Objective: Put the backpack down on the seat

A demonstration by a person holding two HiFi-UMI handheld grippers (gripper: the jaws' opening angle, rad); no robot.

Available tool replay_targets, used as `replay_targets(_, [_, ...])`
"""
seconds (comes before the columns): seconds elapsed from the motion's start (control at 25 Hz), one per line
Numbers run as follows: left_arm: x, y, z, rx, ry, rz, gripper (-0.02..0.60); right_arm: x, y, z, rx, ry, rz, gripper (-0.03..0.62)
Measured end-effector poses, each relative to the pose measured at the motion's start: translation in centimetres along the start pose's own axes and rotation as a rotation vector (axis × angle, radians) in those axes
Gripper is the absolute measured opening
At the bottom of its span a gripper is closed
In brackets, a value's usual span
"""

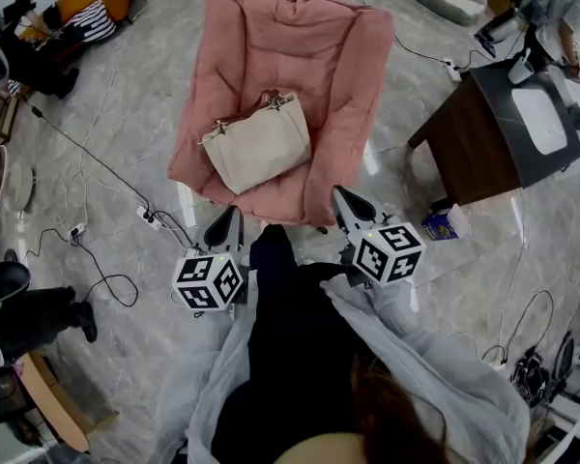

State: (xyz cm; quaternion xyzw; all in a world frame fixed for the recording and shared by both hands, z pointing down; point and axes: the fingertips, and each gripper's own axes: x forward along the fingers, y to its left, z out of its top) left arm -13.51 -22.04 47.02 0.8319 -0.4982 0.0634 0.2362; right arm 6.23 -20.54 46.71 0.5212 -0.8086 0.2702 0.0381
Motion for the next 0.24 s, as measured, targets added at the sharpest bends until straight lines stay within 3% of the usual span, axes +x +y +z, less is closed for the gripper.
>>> replay_targets(0.24, [-0.64, 0.66, -0.04, -0.026, -0.003, 0.011, 0.028, 0.32, 0.64, -0.04, 0.007, 0.003, 0.011, 0.008])
